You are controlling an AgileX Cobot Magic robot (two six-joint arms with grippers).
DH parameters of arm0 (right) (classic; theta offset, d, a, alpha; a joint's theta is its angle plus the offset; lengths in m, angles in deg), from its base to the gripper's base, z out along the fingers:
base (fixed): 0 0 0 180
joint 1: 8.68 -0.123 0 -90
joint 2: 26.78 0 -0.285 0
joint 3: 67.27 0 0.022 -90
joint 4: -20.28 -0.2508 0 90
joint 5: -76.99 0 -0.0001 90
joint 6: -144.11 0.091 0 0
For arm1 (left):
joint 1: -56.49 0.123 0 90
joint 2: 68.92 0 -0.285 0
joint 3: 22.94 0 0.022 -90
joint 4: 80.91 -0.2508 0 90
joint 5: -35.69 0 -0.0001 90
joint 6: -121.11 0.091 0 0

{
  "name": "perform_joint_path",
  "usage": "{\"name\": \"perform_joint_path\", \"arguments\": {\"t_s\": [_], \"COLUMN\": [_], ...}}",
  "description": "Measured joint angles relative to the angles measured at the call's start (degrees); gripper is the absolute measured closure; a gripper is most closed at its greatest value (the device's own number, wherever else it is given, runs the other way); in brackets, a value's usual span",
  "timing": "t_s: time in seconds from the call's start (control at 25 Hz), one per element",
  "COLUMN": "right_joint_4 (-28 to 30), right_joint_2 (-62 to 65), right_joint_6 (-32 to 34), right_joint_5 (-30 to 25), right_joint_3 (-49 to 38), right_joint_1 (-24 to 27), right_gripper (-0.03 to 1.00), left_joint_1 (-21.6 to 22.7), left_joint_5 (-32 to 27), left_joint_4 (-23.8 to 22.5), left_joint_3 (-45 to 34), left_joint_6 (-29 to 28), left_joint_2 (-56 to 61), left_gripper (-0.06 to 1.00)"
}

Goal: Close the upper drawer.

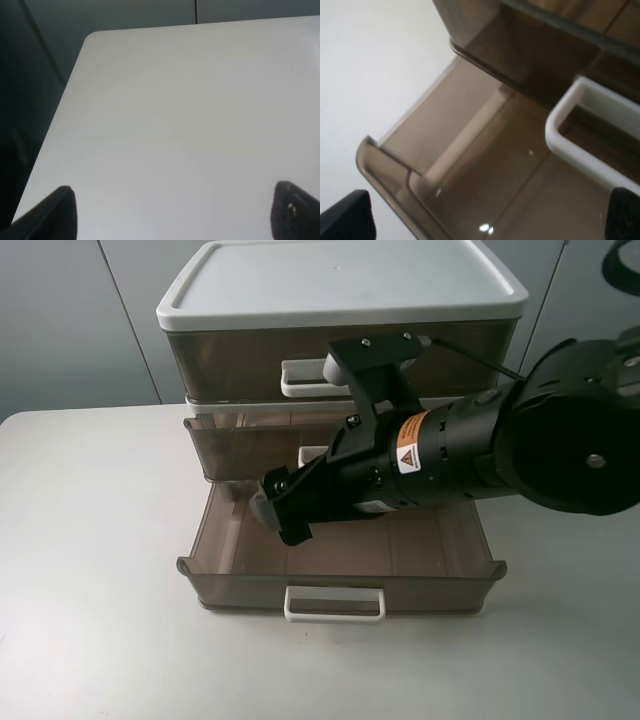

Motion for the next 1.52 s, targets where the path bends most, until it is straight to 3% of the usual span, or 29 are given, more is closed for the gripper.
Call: {"name": "perform_joint_path", "arguments": {"t_s": [1.52], "right_joint_4": [3.1], "right_joint_2": [-4.6], "right_joint_6": [-3.0], "right_joint_5": [5.5], "right_joint_3": [0.5], "right_joint_1": [3.1], "right_gripper": [0.27], "left_joint_1": [0.0], "left_joint_5": [0.0], "left_joint_4": [0.0], "left_joint_3": [0.0], "left_joint_6": [0.0], "left_joint_2": [0.0], "left_gripper": [0.2]}}
